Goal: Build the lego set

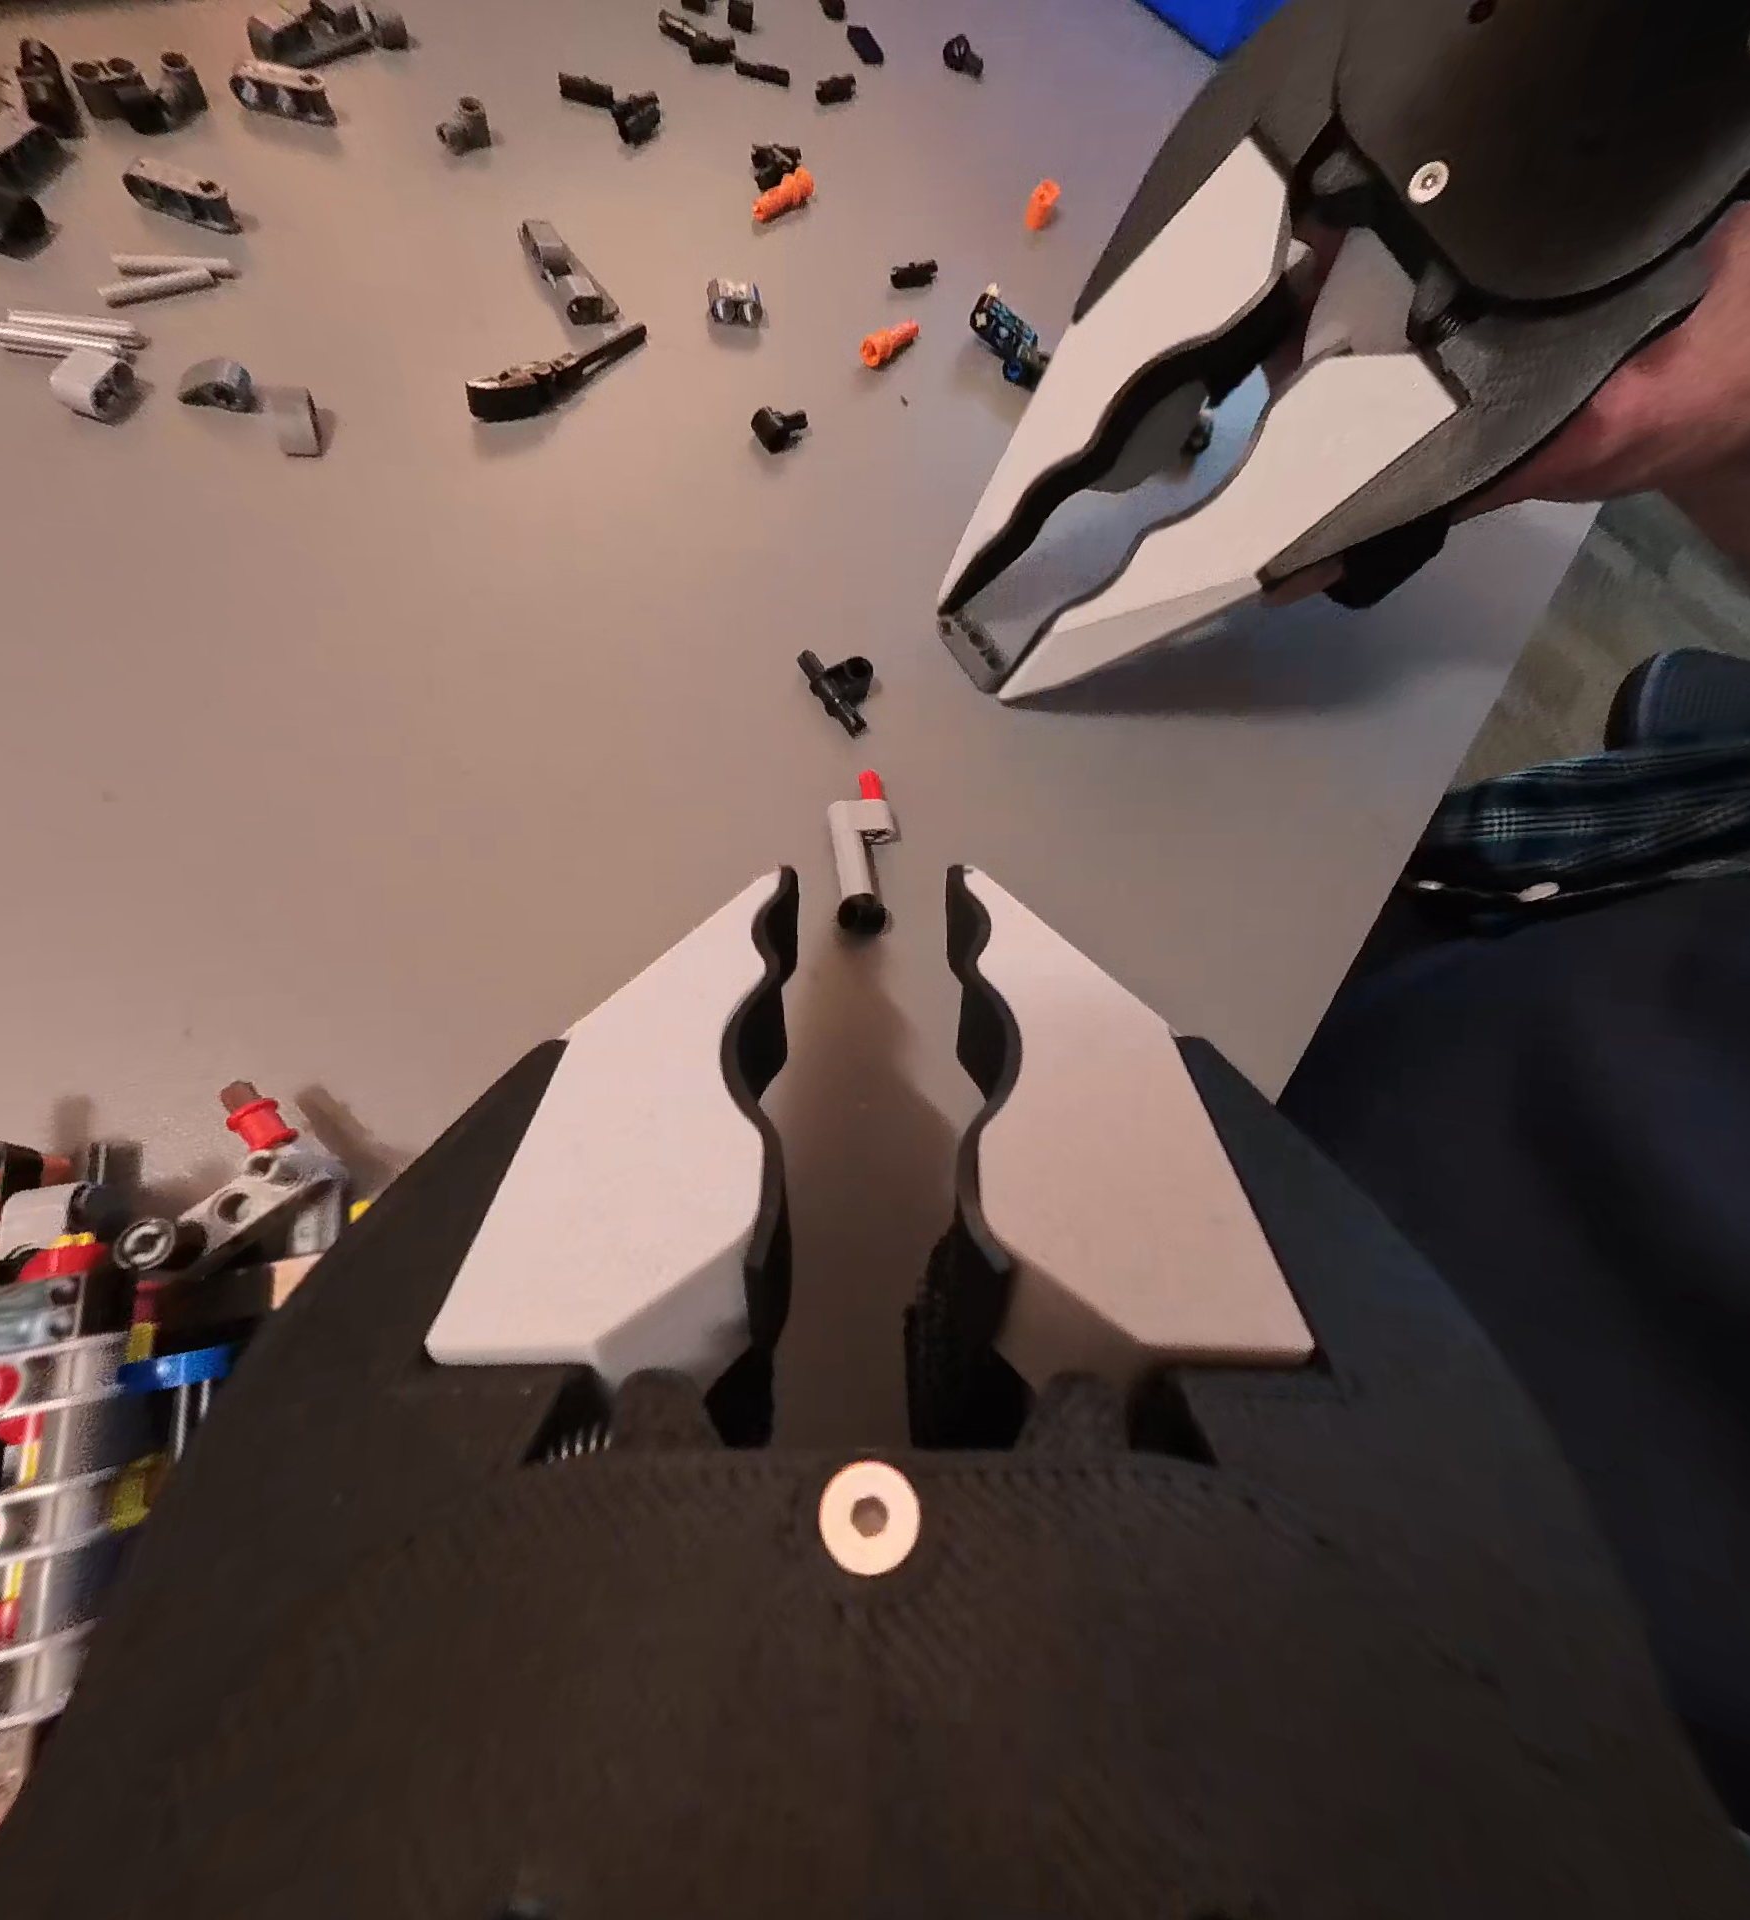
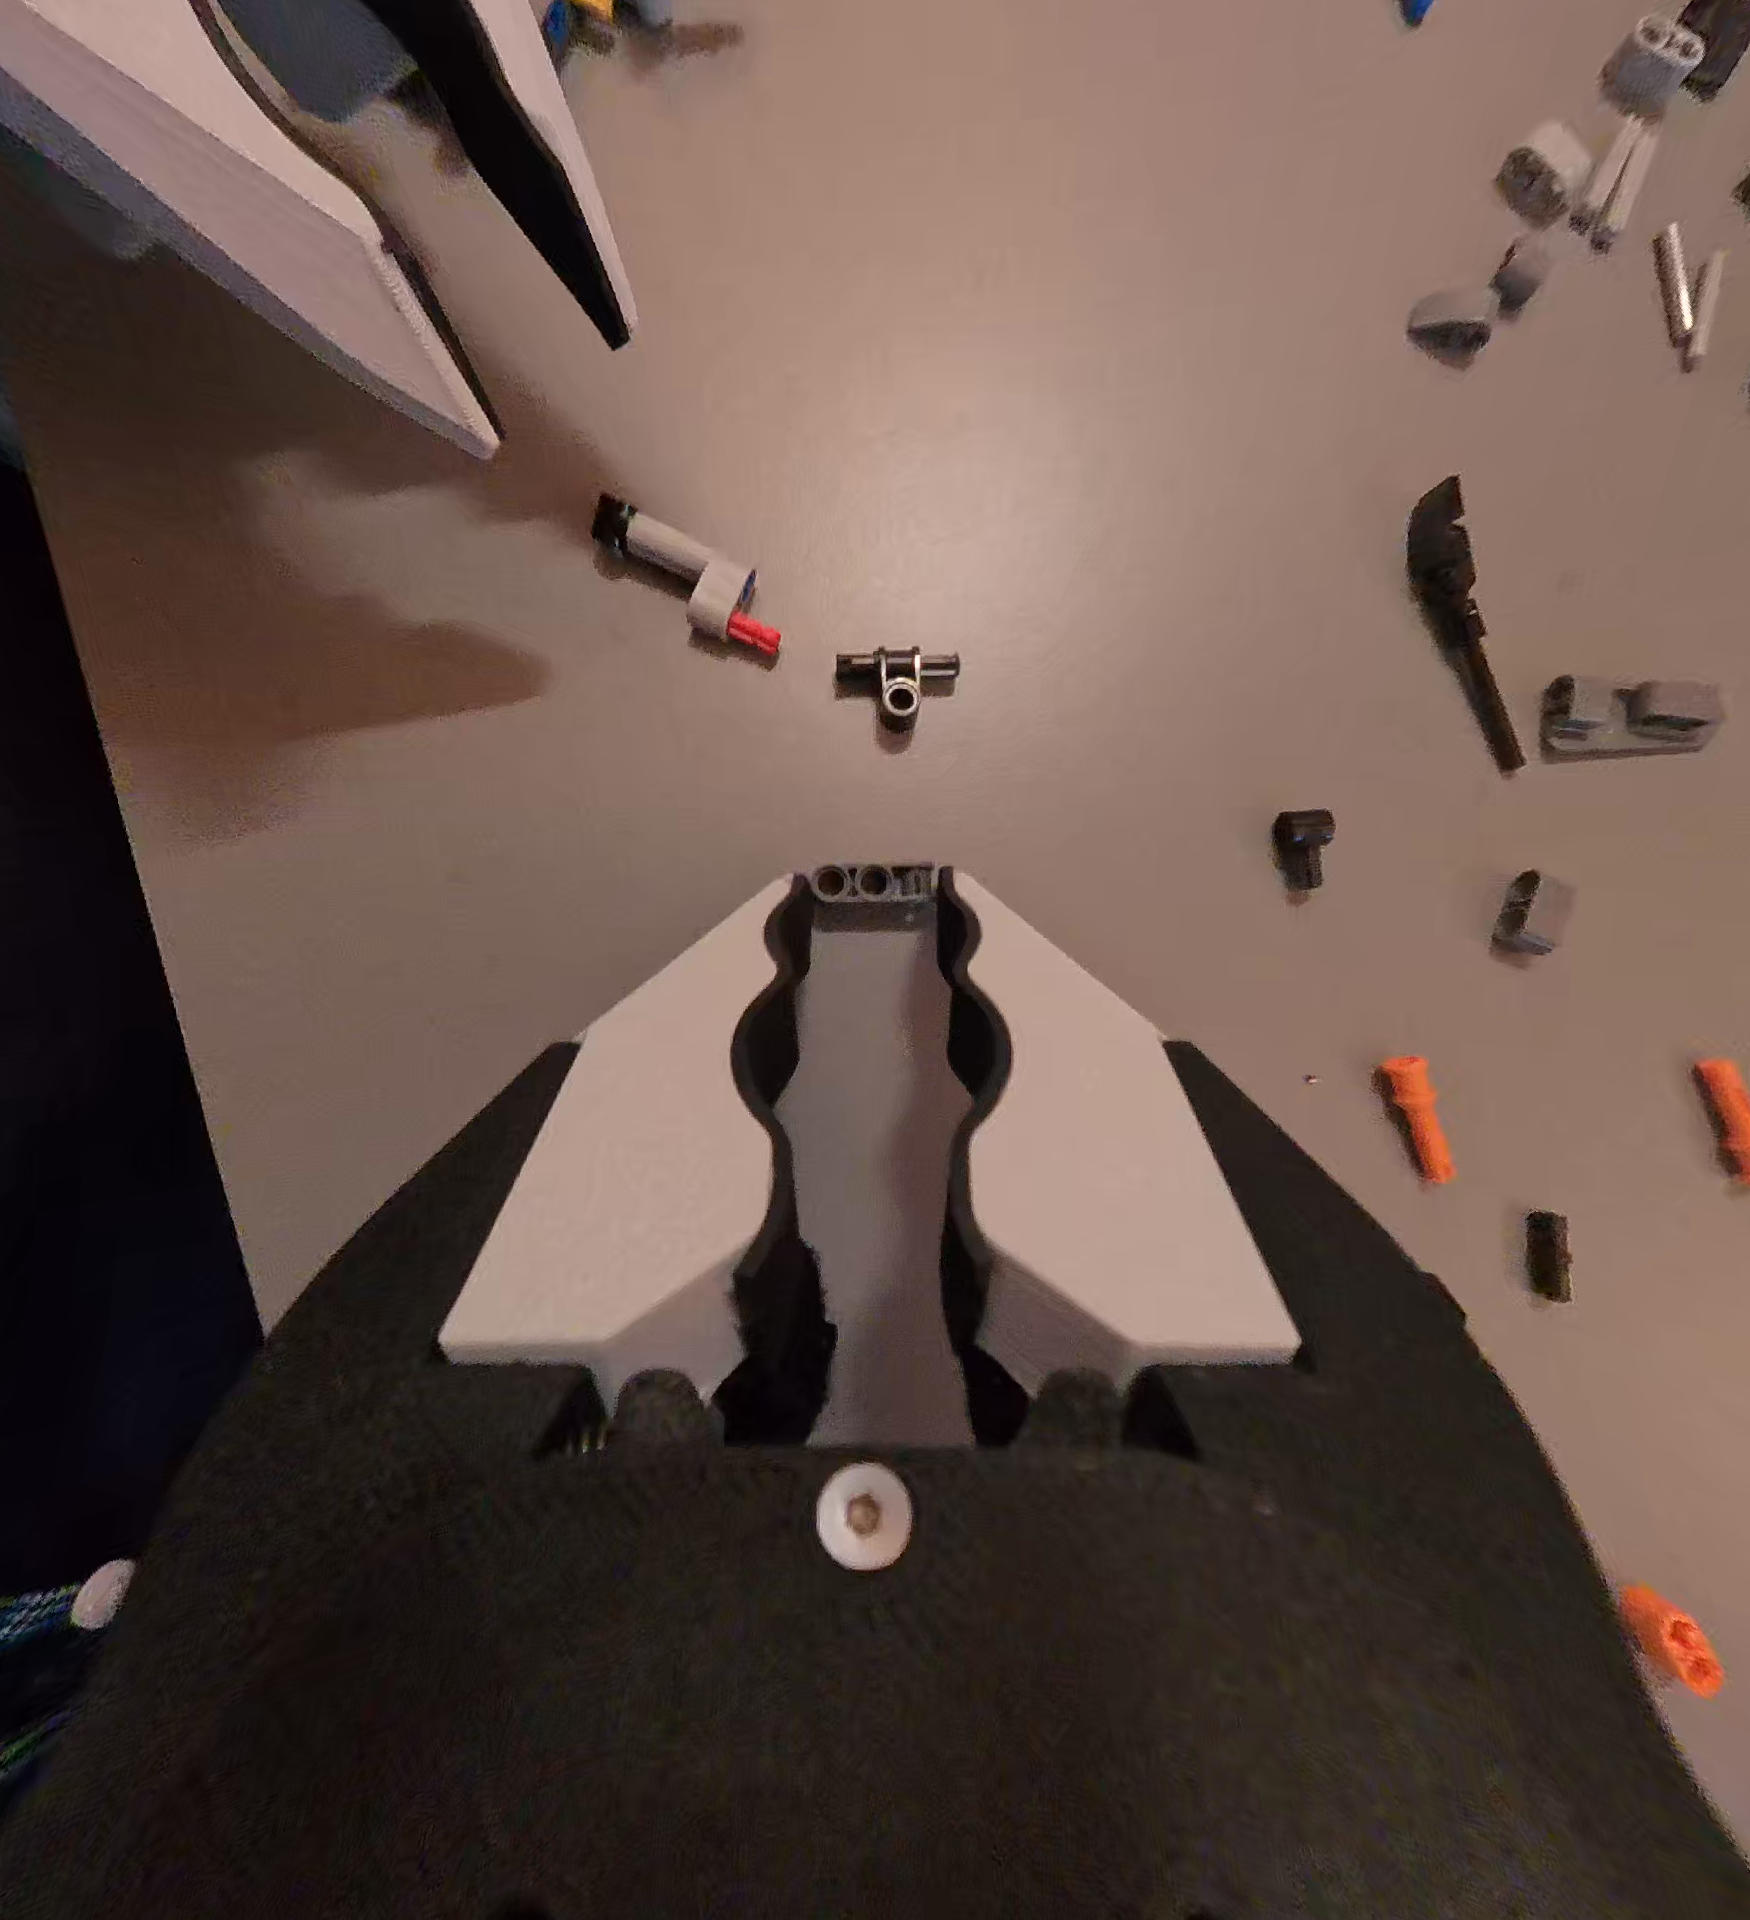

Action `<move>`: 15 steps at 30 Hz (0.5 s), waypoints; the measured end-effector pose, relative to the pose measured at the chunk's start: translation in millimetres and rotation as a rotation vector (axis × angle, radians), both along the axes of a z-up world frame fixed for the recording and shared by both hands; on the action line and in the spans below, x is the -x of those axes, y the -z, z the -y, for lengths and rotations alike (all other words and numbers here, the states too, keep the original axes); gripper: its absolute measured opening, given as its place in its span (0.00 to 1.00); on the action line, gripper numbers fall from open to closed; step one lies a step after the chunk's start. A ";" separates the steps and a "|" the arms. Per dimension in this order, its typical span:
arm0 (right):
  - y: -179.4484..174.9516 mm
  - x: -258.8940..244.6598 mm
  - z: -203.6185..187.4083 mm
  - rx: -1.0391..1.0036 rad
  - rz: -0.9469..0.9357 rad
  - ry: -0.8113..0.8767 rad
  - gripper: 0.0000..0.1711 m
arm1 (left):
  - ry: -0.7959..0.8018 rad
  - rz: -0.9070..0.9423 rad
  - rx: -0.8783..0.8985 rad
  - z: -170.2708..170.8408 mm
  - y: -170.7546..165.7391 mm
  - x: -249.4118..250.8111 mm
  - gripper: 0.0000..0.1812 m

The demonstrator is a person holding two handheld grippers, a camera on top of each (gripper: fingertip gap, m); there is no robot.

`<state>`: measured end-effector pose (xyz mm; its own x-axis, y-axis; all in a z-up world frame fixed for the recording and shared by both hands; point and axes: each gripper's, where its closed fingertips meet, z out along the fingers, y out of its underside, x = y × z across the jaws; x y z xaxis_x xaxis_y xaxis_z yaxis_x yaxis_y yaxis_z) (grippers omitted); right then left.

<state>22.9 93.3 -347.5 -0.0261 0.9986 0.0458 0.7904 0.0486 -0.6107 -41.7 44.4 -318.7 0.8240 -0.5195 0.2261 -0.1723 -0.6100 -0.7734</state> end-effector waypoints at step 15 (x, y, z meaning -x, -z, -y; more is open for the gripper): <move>-6.2 -2.1 -0.5 -0.040 -0.011 0.004 0.16 | 0.008 -0.122 0.039 -3.9 18.1 -7.8 0.13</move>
<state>25.0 93.9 -341.3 -0.0209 0.9961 0.0863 0.7840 0.0699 -0.6168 -33.9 48.3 -336.8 0.8425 -0.5189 0.1449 -0.2685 -0.6376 -0.7221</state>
